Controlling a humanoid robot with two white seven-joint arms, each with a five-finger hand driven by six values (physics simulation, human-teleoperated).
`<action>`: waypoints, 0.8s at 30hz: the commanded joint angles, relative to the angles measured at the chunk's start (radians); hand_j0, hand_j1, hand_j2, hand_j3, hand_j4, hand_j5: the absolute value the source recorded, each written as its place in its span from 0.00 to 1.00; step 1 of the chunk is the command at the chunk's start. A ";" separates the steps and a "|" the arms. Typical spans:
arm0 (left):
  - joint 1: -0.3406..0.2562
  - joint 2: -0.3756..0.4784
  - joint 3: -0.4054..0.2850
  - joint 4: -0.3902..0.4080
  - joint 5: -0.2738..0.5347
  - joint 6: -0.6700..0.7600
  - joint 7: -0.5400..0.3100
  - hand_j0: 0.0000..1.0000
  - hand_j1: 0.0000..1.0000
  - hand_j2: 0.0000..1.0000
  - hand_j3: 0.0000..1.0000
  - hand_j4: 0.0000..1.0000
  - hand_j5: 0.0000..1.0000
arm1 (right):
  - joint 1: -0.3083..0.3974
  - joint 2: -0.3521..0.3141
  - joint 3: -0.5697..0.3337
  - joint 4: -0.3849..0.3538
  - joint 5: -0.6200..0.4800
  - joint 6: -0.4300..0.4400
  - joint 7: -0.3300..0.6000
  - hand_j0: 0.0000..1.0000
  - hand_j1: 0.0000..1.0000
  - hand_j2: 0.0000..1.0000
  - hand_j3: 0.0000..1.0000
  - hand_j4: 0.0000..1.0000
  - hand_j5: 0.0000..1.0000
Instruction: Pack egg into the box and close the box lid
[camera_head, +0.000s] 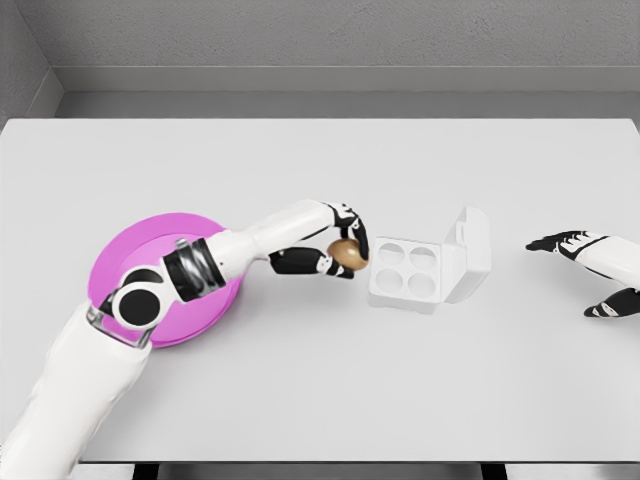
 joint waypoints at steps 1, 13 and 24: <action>-0.002 -0.023 -0.012 0.027 -0.015 0.003 0.001 0.34 0.34 0.34 0.34 0.34 0.34 | 0.000 -0.002 0.000 -0.001 -0.007 0.002 0.001 1.00 1.00 1.00 1.00 1.00 1.00; -0.012 -0.104 -0.015 0.065 -0.089 0.003 0.001 0.34 0.34 0.34 0.34 0.34 0.34 | 0.000 0.000 0.000 0.000 -0.007 0.002 0.000 1.00 1.00 1.00 1.00 1.00 1.00; -0.041 -0.139 -0.040 0.127 -0.098 0.003 0.001 0.35 0.35 0.35 0.35 0.35 0.35 | 0.000 -0.002 0.000 0.000 -0.007 0.002 0.000 1.00 1.00 1.00 1.00 1.00 1.00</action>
